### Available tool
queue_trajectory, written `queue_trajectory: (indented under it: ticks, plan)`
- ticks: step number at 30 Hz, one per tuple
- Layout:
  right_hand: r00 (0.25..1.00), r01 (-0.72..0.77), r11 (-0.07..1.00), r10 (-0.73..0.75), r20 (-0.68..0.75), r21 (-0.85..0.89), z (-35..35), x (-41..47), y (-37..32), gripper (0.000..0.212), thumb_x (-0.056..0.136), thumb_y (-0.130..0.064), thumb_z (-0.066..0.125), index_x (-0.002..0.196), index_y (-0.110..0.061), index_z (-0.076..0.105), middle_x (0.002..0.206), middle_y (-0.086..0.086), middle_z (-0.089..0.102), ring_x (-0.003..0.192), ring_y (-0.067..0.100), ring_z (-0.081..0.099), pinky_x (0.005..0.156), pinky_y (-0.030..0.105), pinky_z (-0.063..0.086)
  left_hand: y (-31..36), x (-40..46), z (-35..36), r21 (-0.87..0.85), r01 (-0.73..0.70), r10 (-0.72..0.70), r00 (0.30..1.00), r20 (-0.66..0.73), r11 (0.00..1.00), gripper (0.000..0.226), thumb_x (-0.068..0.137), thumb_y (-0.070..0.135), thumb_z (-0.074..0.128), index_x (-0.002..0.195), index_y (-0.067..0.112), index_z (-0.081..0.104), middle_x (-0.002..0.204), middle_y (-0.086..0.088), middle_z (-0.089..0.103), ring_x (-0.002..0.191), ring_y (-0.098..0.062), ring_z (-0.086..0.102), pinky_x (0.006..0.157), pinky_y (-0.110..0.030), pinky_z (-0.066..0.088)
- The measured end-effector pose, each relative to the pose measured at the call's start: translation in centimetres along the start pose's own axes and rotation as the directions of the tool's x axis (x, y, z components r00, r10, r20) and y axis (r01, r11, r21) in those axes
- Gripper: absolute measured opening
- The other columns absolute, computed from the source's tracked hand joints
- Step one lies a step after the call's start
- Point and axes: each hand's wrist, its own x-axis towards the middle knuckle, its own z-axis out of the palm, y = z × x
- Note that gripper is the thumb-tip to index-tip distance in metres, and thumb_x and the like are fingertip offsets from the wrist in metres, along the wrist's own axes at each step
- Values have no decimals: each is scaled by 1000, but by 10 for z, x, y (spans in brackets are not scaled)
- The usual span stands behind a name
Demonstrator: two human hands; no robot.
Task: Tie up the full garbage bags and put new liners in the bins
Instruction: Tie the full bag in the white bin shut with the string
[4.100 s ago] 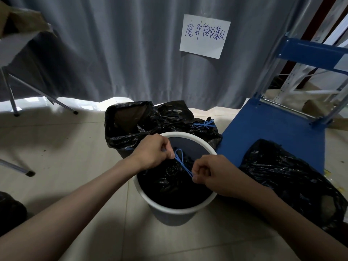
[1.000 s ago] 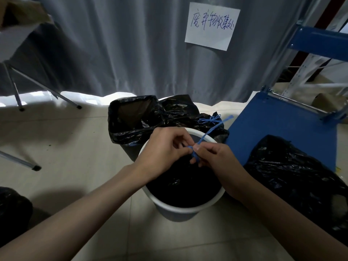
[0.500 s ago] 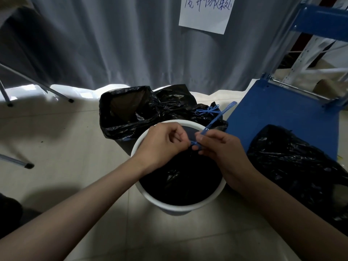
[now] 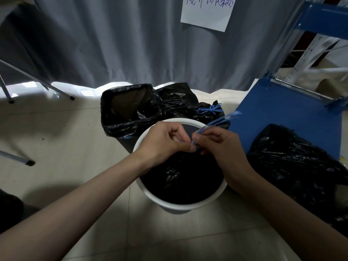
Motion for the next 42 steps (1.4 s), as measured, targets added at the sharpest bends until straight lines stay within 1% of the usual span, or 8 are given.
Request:
queue_trajectory:
  ticks: [5,9,13,28,32,35,37,42]
  plan:
    - [1000,10,998,-11,-8,-68,-1,0,1,18,95,-16,63,88,-2,73,68,3,65,63,9,57,56,18,43,3,-2,3,45,-30,30,1000,1,999,24,67,7,88,68,3,64,65,-20,61,58,-18,49,58,-26,37]
    - [998,-57,994,55,-33,-90,1,-1,4,23,96,-14,61,82,4,66,59,6,58,50,8,53,49,14,41,3,-7,10,394,-235,257,966,-5,889,24,67,12,86,64,14,63,59,3,61,52,-1,48,53,-14,36]
    - [991,-132,990,130,-41,-46,1,-1,1,22,96,-11,58,77,0,58,61,10,57,45,7,52,47,17,39,0,-12,19,578,-337,442,896,-45,743,24,70,13,75,71,24,53,65,16,54,64,-5,51,60,-33,47]
    - [983,-180,982,181,-32,53,2,-4,-3,4,94,-5,57,90,-4,56,59,9,59,57,19,58,52,25,40,-3,-18,18,744,-423,550,830,91,517,18,81,24,56,83,29,74,73,6,52,71,-21,59,52,-41,51]
    - [985,-168,985,169,-19,46,1,-5,-2,19,94,-12,62,78,-7,52,56,5,53,52,16,55,51,24,40,4,-14,8,671,-405,441,888,128,621,8,79,23,70,79,29,75,72,12,50,71,-14,56,65,-37,50]
    - [986,-163,986,162,44,26,1,-6,-4,11,92,-15,64,100,-10,61,60,4,58,59,17,58,54,24,44,8,-9,-7,570,-329,307,942,139,753,8,74,19,81,78,25,79,72,7,60,71,-7,56,67,-17,43]
    - [987,-129,991,131,94,-30,2,-7,-4,30,89,-7,64,115,-19,58,68,8,63,63,17,59,58,25,45,8,-7,-16,525,-275,223,961,161,806,9,74,17,83,80,23,80,74,5,63,71,-5,57,64,-10,40]
    - [965,56,982,-7,262,-180,8,-10,-3,37,81,13,63,104,-14,52,83,10,52,69,15,53,62,23,44,9,-4,-32,462,-144,1,955,296,875,5,80,19,80,85,19,79,84,1,71,73,-4,61,73,-17,48]
